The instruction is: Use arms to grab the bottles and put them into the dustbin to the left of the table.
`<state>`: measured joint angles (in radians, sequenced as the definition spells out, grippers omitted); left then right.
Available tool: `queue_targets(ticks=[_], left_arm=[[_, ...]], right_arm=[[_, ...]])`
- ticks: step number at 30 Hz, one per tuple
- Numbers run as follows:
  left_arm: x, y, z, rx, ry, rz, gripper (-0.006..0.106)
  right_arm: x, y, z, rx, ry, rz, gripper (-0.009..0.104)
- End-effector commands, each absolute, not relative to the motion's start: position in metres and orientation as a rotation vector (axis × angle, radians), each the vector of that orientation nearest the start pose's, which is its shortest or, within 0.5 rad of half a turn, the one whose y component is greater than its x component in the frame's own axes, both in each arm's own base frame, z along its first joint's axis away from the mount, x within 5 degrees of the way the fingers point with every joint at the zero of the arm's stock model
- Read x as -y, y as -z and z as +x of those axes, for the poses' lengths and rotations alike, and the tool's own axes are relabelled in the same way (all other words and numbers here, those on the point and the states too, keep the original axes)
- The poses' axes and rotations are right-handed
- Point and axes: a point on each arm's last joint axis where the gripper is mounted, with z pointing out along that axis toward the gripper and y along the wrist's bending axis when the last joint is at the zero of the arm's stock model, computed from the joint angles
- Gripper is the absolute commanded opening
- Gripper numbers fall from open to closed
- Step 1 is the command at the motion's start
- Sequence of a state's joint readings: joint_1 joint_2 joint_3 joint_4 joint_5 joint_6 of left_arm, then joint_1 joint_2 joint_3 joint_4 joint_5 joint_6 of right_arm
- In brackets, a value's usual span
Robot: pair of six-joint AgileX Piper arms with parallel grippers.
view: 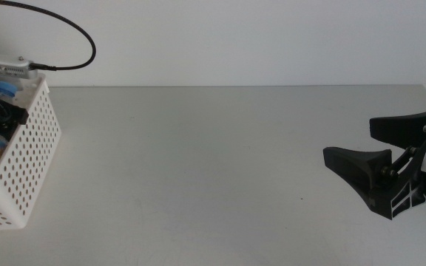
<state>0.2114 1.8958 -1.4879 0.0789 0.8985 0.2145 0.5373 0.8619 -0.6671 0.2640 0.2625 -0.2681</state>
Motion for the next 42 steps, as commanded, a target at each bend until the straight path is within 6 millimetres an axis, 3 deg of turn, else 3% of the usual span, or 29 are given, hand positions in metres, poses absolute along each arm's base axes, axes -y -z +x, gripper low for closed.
queue_targets(ticks=[1, 2, 4, 6, 18, 30, 36, 39, 42], left_arm=[[-0.088, -0.264, 0.394, -2.692, -0.194, 0.018, 0.038], [-0.088, -0.264, 0.394, -2.689, -0.192, 0.016, 0.045], [-0.087, -0.265, 0.394, -2.685, -0.178, 0.01, 0.078], [-0.086, -0.268, 0.393, -2.678, -0.175, 0.009, 0.094], [-0.074, -0.337, 0.361, -2.501, -0.109, -0.055, 0.094], [-0.048, -0.403, 0.309, -2.353, 0.099, -0.1, 0.094], [-0.036, -0.432, 0.27, -2.32, 0.12, -0.031, 0.094], [-0.029, -0.449, 0.242, -2.276, 0.113, 0.023, 0.094], [-0.023, -0.452, 0.213, -2.197, 0.091, 0.014, 0.094]], right_arm=[[-0.098, -0.341, 0.154, -1.769, -0.41, -0.549, 0.064], [-0.098, -0.341, 0.154, -1.769, -0.41, -0.549, 0.064], [-0.098, -0.341, 0.154, -1.769, -0.41, -0.549, 0.064], [-0.098, -0.341, 0.154, -1.769, -0.41, -0.549, 0.064], [-0.098, -0.341, 0.154, -1.769, -0.41, -0.549, 0.064], [-0.098, -0.341, 0.154, -1.769, -0.41, -0.549, 0.064], [-0.098, -0.341, 0.154, -1.769, -0.41, -0.549, 0.064], [-0.098, -0.341, 0.154, -1.769, -0.41, -0.549, 0.064], [-0.098, -0.341, 0.154, -1.769, -0.41, -0.549, 0.064]])
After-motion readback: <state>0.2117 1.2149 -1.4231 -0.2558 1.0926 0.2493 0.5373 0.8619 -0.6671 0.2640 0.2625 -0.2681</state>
